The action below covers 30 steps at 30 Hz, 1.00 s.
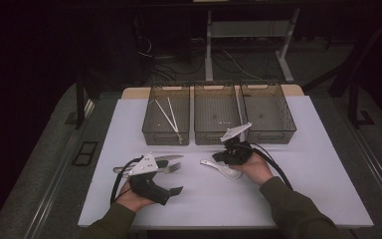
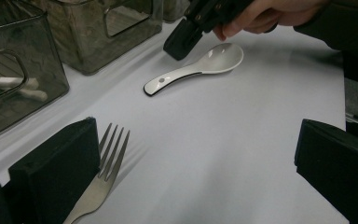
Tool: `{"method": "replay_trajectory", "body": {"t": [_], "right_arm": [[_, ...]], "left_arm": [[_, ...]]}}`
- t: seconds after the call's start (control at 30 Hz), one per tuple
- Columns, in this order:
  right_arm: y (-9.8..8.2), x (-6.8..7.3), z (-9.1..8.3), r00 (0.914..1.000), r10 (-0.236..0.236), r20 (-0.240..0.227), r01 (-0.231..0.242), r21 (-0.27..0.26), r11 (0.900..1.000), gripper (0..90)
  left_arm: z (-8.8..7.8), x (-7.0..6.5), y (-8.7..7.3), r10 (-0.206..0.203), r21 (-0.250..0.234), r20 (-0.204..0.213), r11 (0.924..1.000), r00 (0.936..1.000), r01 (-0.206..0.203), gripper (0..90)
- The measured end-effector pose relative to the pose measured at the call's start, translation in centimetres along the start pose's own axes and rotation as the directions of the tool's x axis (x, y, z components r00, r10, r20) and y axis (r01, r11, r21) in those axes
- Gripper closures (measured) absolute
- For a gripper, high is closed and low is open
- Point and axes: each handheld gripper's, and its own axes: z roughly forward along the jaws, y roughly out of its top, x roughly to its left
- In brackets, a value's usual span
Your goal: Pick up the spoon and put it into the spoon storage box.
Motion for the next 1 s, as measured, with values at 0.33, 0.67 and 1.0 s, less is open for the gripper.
{"method": "replay_trajectory", "body": {"t": [0.33, 0.67, 1.0], "right_arm": [[-0.8, -0.6, -4.2, 0.9978, 0.062, -0.022, -0.063, -0.086, 0.994, 61.4], [-3.1, -0.2, -5.6, 0.9971, 0.076, 0.000, -0.076, -0.069, 0.995, 48.7], [-5.1, 0.0, -5.5, 0.9957, 0.092, 0.014, -0.091, -0.037, 0.995, 46.4]], "left_arm": [[0.0, 0.0, 0.0, 0.002, 0.000, 0.000, 1.0000, 1.0000, -0.002, 0.0], [-0.1, 0.0, 0.0, 0.001, -0.004, 0.001, 1.0000, 1.0000, -0.001, 0.0], [-0.3, 0.5, -0.5, -0.016, -0.007, 0.001, 0.9999, 0.9999, 0.016, 0.0]]}}
